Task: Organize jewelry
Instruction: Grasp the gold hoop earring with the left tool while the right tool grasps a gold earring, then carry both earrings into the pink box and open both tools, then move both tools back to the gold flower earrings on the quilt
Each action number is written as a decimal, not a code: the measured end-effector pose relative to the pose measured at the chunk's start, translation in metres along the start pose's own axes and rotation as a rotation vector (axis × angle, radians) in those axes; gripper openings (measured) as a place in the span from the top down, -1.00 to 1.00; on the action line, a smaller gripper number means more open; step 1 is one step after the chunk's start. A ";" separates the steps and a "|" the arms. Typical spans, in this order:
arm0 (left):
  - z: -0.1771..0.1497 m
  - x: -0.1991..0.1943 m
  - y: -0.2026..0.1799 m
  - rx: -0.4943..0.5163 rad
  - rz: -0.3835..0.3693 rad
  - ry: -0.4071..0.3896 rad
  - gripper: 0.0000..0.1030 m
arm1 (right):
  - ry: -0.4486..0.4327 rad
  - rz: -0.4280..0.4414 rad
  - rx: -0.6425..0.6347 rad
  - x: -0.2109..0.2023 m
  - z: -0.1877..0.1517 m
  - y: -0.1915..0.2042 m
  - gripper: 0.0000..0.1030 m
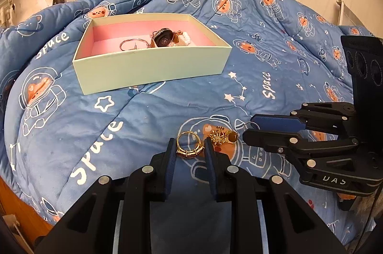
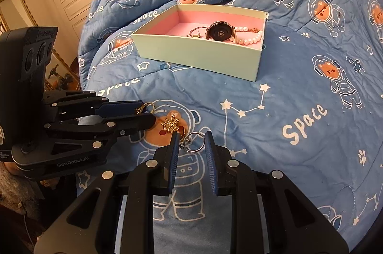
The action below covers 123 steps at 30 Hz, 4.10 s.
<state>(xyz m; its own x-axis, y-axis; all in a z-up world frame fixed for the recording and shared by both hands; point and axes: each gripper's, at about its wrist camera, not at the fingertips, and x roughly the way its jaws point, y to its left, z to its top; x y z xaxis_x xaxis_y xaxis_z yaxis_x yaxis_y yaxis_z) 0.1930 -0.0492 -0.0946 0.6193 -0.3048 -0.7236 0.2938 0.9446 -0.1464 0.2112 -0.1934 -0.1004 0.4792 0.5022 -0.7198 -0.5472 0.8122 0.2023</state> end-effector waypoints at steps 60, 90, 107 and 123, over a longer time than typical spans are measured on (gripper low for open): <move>0.157 0.044 0.077 -0.037 0.136 0.062 0.55 | -0.004 -0.076 0.087 0.063 0.182 -0.037 0.56; 0.165 0.088 0.076 0.032 0.167 0.166 0.55 | 0.238 -0.175 0.109 0.147 0.211 -0.050 0.56; 0.158 0.072 0.067 0.070 0.181 0.114 0.13 | 0.197 -0.183 0.106 0.143 0.209 -0.047 0.25; 0.097 -0.018 0.085 -0.071 0.153 -0.080 -0.63 | -0.030 -0.124 0.181 0.039 0.154 -0.051 -0.23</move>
<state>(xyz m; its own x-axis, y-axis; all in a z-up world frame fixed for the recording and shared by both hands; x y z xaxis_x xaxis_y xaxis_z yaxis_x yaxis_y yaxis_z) 0.2774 0.0246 -0.0285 0.7096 -0.1626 -0.6856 0.1411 0.9861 -0.0879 0.3632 -0.1697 -0.0368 0.5568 0.4013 -0.7272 -0.3516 0.9071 0.2314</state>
